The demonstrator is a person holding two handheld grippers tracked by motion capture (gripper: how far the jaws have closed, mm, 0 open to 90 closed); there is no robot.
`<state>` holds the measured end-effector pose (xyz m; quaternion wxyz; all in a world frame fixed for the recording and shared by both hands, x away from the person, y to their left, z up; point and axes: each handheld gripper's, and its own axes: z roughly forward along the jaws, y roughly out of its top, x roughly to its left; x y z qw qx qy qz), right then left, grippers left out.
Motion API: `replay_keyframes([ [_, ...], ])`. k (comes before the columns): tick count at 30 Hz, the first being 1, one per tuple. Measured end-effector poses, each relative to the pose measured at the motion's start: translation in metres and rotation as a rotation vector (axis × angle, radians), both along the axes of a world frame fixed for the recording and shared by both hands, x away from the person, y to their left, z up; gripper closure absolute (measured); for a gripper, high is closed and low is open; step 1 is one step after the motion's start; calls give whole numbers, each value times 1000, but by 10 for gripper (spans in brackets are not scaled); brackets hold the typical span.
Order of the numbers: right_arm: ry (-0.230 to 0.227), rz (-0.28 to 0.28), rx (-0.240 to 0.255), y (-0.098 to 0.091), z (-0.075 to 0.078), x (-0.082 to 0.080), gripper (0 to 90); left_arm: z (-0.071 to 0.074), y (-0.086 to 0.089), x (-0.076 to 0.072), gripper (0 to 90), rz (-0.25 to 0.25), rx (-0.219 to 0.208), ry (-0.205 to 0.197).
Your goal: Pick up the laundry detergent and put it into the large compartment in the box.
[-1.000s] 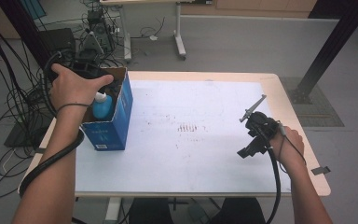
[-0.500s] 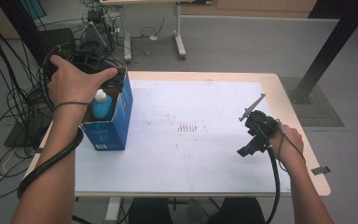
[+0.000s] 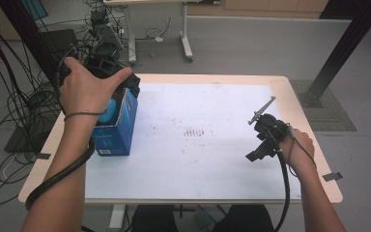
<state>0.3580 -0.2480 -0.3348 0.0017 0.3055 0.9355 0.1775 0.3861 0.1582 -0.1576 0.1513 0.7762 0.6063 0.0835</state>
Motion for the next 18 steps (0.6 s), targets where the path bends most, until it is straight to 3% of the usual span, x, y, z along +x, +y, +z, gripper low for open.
replay_keyframes([
  [18,-9,-7,-2,-4,5,3,37,-15,-68,-7,54,-184,-63,24],
])
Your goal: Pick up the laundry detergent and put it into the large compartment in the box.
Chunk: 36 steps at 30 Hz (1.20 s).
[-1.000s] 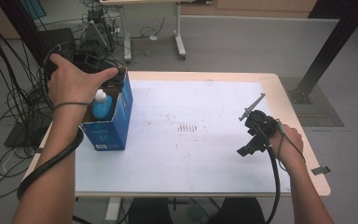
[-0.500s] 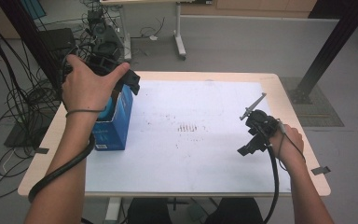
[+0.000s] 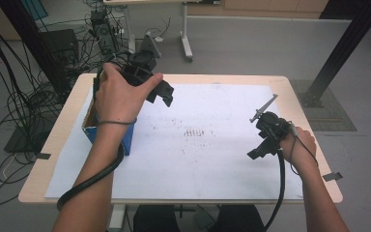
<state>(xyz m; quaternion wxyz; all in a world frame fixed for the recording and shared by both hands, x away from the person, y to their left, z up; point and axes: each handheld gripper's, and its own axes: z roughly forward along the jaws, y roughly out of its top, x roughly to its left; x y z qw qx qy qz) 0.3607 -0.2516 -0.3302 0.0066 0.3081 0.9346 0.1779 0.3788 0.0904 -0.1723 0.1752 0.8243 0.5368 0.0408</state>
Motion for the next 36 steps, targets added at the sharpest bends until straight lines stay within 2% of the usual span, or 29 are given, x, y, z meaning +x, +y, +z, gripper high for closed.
replay_keyframes([
  [5,-5,-11,5,-1,1,-1,36,-9,-17,-3,54,-35,-28,15],
  [7,-2,-12,9,-2,2,-2,37,-13,-22,-3,54,-45,-27,17],
  [16,-16,-14,9,-3,6,-2,36,-33,-36,-5,54,-78,-46,43],
  [18,-15,-17,8,-3,6,-2,36,-40,-39,-5,54,-72,-29,44],
  [24,-12,-19,11,-4,5,-2,36,-62,-50,-6,56,-90,-23,69],
  [27,-12,-20,11,-5,5,-2,36,-72,-55,-5,56,-96,-1,76],
  [30,-14,-20,11,-6,4,-3,36,-82,-58,-5,56,-107,-20,90],
  [36,-14,-27,14,-9,3,-3,36,-100,-67,-4,56,-124,-31,109],
])
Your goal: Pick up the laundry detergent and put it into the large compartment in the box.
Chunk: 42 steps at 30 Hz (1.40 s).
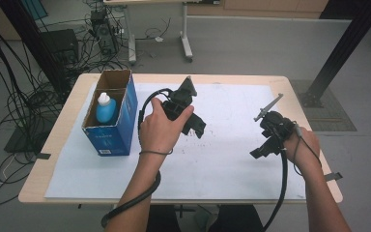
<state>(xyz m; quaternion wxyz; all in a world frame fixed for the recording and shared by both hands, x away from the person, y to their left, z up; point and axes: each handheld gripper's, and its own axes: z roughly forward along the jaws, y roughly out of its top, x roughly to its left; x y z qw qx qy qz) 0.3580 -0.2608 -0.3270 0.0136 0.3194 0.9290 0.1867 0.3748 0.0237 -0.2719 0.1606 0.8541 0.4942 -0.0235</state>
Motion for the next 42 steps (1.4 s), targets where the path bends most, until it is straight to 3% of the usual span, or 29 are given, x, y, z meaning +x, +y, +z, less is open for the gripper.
replay_keyframes([
  [18,5,-4,2,-1,-3,0,36,-35,-11,1,56,4,-18,37],
  [42,-1,-7,0,-2,-2,-4,36,-46,-5,-2,55,32,-25,62],
])
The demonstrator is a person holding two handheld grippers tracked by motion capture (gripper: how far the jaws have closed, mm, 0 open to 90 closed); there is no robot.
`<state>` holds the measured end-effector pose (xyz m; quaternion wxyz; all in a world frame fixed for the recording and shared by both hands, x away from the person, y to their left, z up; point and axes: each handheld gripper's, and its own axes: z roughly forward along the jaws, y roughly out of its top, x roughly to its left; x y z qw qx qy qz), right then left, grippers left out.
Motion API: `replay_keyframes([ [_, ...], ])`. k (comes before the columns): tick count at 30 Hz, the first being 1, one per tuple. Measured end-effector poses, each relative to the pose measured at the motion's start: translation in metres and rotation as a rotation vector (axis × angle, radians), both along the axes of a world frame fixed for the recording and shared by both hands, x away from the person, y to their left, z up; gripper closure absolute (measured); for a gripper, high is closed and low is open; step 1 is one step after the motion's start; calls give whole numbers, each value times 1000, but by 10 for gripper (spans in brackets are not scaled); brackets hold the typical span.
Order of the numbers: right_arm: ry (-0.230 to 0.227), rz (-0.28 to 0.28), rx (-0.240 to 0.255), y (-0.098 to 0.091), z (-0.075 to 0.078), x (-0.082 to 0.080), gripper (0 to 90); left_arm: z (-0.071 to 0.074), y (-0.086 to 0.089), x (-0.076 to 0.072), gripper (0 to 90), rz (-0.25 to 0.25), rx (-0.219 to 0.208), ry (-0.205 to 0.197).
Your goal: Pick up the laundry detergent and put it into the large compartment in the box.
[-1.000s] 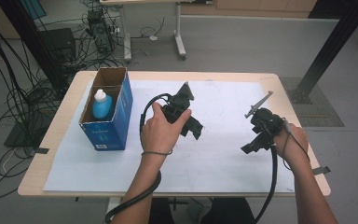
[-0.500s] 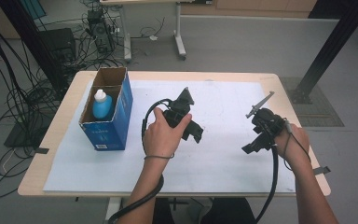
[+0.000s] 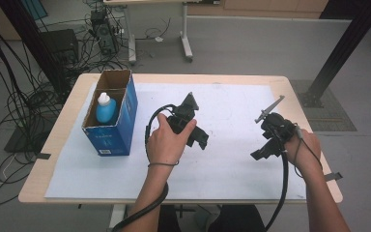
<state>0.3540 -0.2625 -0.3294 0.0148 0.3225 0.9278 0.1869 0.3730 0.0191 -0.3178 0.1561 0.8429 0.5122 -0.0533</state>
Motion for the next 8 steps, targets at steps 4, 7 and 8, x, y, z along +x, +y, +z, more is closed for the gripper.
replay_keyframes([
  [4,-2,-8,9,-1,0,-1,36,-1,0,-1,55,-1,0,-1],
  [7,-9,-10,8,-1,1,-2,36,0,0,-1,54,0,0,-7],
  [8,-10,-9,10,-1,1,-2,36,1,1,-1,54,1,-1,-8],
])
